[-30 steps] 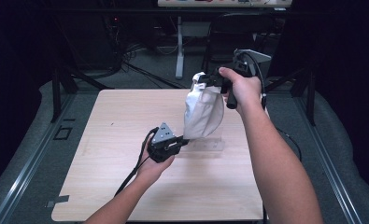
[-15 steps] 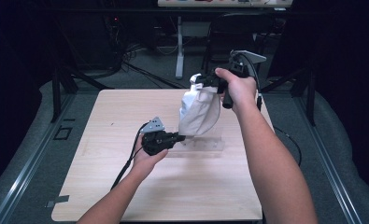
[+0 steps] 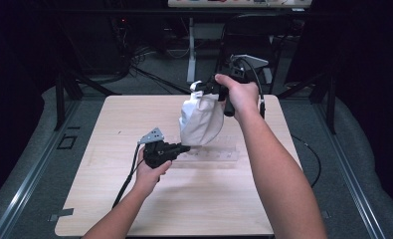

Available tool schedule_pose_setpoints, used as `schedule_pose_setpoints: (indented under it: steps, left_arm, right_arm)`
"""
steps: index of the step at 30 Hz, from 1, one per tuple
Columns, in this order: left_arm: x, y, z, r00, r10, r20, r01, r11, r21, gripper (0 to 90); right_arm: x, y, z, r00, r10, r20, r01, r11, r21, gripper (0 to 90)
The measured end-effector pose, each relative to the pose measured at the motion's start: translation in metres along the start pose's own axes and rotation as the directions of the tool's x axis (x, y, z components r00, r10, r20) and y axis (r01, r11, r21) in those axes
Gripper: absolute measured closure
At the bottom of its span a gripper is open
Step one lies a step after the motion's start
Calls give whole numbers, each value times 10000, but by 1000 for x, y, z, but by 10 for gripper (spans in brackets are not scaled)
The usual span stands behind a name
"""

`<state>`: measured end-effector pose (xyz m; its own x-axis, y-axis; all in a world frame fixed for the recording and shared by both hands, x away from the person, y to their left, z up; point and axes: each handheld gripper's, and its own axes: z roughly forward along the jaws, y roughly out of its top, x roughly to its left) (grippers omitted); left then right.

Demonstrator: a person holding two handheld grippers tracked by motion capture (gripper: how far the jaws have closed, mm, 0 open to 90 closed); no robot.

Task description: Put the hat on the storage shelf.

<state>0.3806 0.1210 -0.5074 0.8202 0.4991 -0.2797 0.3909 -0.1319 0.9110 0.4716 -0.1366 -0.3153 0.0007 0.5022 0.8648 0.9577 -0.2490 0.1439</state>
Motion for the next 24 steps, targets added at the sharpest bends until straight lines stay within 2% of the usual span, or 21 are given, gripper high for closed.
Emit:
schedule_pose_setpoints:
  steps: [2, 3, 4, 7, 9, 13, 16, 17, 18, 19, 22, 24]
  left_arm:
    - [-2, -2, 3, 9999, -165, -5, 165, 9999, -6, 847]
    - [-3, -3, 5, 10000, -51, -35, 51, 9999, 121, 845]
    - [-6, -4, 7, 9996, 14, -280, -13, 10000, 53, 845]
    - [-11, -6, 5, 9977, 375, -563, -364, 9991, 194, 846]
    - [-13, -12, 5, 9934, 552, -1010, -538, 9984, 165, 848]
    - [-15, -21, 5, 9886, 621, -1370, -585, 9978, 305, 849]
    - [-18, -26, 7, 9850, 565, -1633, -516, 9981, 342, 852]
    - [-17, -26, 5, 9892, 509, -1374, -433, 9974, 578, 852]
    - [-18, -29, 7, 9835, 455, -1751, -407, 9987, 312, 852]
    - [-18, -30, 6, 9808, 364, -1915, -307, 9990, 324, 852]
    - [-18, -35, 6, 9769, 99, -2135, -27, 9994, 343, 852]
    - [-17, -39, 5, 9769, -76, -2137, 151, 9993, 336, 852]
  right_arm:
    - [2, -1, 2, 10000, -73, 11, 73, 9999, 84, 813]
    - [2, -1, 3, 9999, -106, 41, 105, 9999, 112, 813]
    - [1, -1, 3, 9999, -110, 72, 109, 9999, 114, 813]
    - [-1, -2, 5, 10000, -58, 32, 57, 9998, 192, 813]
    - [-2, -2, 6, 9998, -181, 104, 178, 9994, 290, 813]
    - [-3, -3, 11, 9993, -240, 287, 226, 9985, 493, 812]
    - [-7, -5, 17, 9994, -225, 274, 207, 9977, 640, 806]
    - [-8, -5, 19, 9993, -238, 298, 216, 9972, 714, 801]
    - [-9, -6, 21, 9990, -263, 356, 236, 9969, 747, 792]
    - [-10, -6, 22, 9987, -299, 421, 266, 9967, 770, 779]
    - [-11, -6, 22, 9981, -402, 462, 365, 9963, 781, 721]
    - [-10, -5, 19, 9976, -567, 403, 537, 9960, 710, 660]
